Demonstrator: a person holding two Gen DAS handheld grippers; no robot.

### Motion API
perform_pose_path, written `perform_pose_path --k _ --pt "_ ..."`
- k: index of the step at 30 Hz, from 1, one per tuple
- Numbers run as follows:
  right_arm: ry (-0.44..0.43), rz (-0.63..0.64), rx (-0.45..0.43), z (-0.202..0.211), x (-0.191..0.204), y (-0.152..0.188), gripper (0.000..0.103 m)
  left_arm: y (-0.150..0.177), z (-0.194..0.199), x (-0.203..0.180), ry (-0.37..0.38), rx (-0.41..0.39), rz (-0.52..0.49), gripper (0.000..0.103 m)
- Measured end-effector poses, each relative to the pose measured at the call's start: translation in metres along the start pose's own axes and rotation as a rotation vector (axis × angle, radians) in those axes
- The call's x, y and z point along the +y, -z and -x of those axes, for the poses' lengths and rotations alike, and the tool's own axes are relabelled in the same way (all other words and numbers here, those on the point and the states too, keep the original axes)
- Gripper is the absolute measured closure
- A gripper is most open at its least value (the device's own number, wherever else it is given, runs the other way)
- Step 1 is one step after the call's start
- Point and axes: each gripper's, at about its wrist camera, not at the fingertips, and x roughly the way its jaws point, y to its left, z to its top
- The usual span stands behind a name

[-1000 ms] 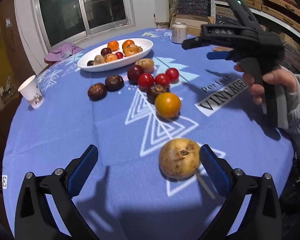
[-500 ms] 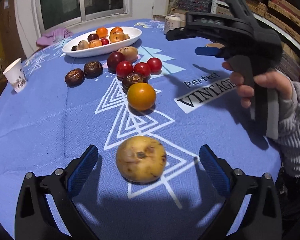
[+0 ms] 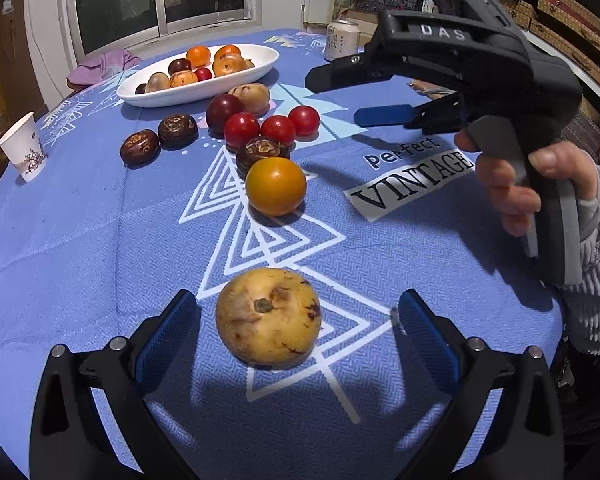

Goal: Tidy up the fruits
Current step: 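Move the open left tool over a pale potato-like fruit on the cloth, then grasp the pale fruit with the left tool while the right tool grasps a red plum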

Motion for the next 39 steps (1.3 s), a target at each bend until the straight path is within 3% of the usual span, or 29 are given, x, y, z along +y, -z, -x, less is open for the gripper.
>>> perform_pose_path --k 6,15,17,18,19,26,32,37,39 --pt "-0.053 -0.090 0.058 -0.021 -0.009 -0.009 0.044 0.000 -0.001 -0.003 -0.011 0.001 -0.016 0.004" --pt "-0.008 -0.117 0.068 -0.037 -0.011 -0.017 0.049 -0.004 -0.002 0.003 0.001 -0.005 0.022 0.004" --pt "0.012 -0.093 0.068 -0.039 -0.008 -0.018 0.053 -0.005 -0.004 0.003 0.008 -0.005 0.021 0.013" --pt "0.015 -0.091 0.069 -0.039 -0.009 -0.019 0.053 -0.006 -0.006 0.002 0.011 0.002 0.019 0.026" --pt "0.016 -0.091 0.067 -0.040 -0.009 -0.020 0.054 -0.006 -0.009 0.002 0.010 0.018 0.018 0.031" --pt "0.028 -0.099 0.059 -0.041 -0.013 -0.019 0.066 -0.004 -0.009 0.003 0.014 0.010 0.020 0.031" --pt "0.035 -0.075 0.057 -0.040 -0.014 -0.018 0.068 -0.003 -0.009 0.003 0.007 0.014 0.016 0.033" --pt "0.027 -0.090 0.056 -0.038 -0.019 -0.018 0.073 -0.002 -0.003 0.017 0.021 -0.004 0.083 0.057" --pt "0.029 -0.086 0.055 -0.038 -0.019 -0.018 0.073 -0.002 -0.002 0.025 0.060 -0.007 0.116 0.058"
